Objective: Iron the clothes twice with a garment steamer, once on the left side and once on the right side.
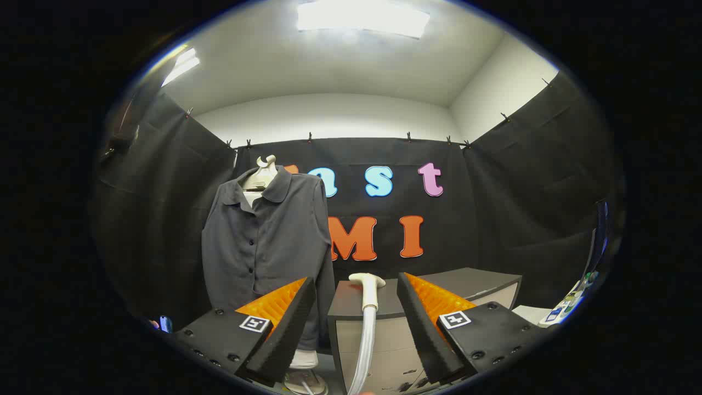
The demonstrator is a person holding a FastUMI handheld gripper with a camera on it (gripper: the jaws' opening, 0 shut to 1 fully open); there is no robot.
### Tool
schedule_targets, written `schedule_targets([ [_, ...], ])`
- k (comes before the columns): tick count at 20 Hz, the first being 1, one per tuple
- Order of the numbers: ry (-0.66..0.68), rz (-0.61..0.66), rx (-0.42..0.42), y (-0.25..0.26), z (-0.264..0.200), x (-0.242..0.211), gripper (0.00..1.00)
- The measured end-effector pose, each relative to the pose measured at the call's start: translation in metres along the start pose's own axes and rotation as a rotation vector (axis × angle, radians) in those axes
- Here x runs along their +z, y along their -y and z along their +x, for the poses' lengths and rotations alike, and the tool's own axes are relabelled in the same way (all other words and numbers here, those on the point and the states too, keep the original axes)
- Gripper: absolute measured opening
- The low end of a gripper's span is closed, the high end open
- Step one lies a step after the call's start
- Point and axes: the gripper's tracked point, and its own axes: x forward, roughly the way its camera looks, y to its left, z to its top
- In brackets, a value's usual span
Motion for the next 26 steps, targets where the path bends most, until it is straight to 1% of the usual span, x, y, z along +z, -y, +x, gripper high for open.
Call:
schedule_targets([
  [6,0.005,-0.027,-0.001,-0.0044,0.0031,0.0022,0.96],
  [26,0.011,-0.038,-0.002,-0.0095,0.0010,0.0052,0.96],
])
